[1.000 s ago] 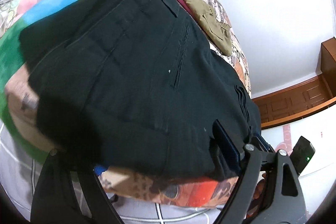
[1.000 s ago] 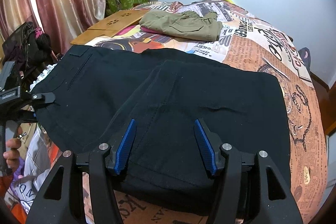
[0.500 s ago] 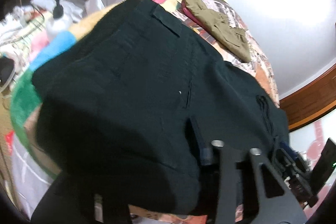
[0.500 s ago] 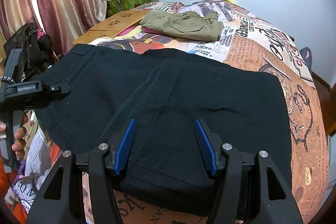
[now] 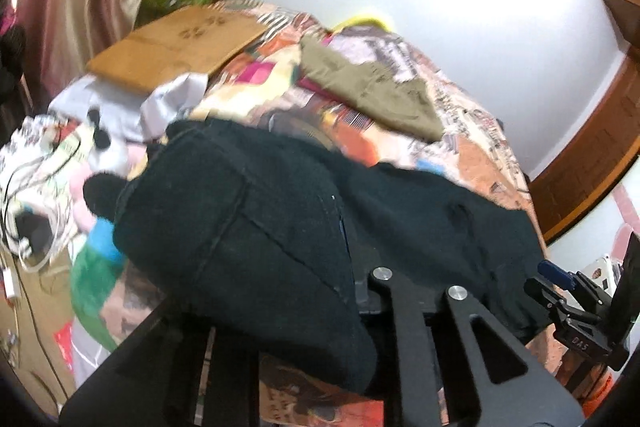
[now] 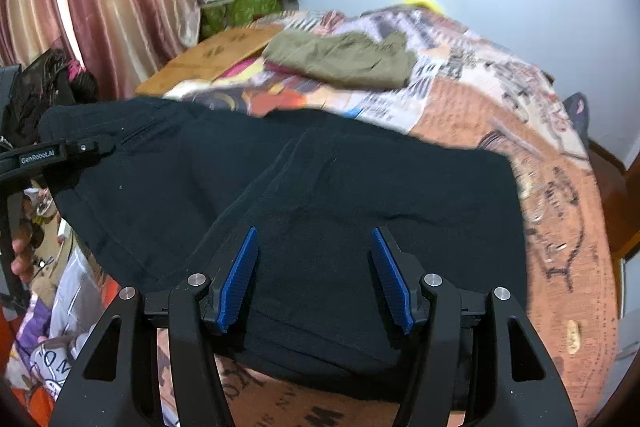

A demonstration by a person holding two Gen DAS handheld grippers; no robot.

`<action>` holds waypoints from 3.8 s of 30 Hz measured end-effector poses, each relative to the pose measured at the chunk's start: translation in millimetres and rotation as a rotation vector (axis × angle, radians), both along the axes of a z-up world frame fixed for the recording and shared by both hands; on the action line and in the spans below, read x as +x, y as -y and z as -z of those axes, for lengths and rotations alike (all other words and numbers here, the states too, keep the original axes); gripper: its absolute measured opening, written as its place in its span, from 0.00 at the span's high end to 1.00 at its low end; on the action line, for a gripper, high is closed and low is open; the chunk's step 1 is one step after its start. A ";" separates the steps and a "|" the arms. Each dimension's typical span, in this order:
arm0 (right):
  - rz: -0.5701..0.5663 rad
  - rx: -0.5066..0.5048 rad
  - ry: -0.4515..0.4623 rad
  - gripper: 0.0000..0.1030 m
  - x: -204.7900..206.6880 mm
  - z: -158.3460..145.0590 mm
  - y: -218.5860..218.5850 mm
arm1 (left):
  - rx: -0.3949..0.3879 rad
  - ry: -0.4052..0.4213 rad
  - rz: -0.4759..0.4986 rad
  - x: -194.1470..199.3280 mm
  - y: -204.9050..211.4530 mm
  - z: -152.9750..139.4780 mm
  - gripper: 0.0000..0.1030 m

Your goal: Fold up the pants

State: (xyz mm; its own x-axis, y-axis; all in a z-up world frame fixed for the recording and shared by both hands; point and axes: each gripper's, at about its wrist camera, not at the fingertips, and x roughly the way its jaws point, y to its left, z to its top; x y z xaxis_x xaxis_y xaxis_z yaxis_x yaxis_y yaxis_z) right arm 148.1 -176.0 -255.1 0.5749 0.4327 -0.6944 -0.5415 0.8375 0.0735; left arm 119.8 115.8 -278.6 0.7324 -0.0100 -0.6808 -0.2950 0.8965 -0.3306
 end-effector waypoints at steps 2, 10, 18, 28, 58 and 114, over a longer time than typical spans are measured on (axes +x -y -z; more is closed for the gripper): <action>0.020 0.003 0.015 0.47 -1.2 -5.6 8.9 | 0.027 0.029 0.023 4.9 7.3 -17.0 0.84; 0.077 0.040 -0.051 0.47 -0.3 7.1 31.1 | 0.058 0.137 0.128 13.4 39.6 -67.9 0.84; 0.070 0.097 -0.100 0.45 -1.5 22.8 35.7 | 0.138 0.197 0.254 32.1 92.2 -105.7 0.86; 0.148 0.160 -0.057 0.45 -11.3 8.1 73.2 | 0.260 0.191 0.431 58.8 170.2 -113.9 0.86; 0.461 0.228 -0.110 0.47 -49.2 12.1 198.2 | 0.404 -0.040 0.779 81.7 328.1 5.3 0.77; 0.319 0.155 -0.171 0.47 44.3 42.9 133.5 | 0.096 -0.167 0.509 67.0 195.3 26.4 0.26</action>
State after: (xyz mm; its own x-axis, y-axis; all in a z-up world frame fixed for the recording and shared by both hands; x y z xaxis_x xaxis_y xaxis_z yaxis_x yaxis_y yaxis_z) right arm 192.4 -309.5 -297.9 0.5793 0.3579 -0.7323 -0.2244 0.9337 0.2789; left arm 186.8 -79.5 -305.0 0.5331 -0.2672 -0.8027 0.1431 0.9636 -0.2257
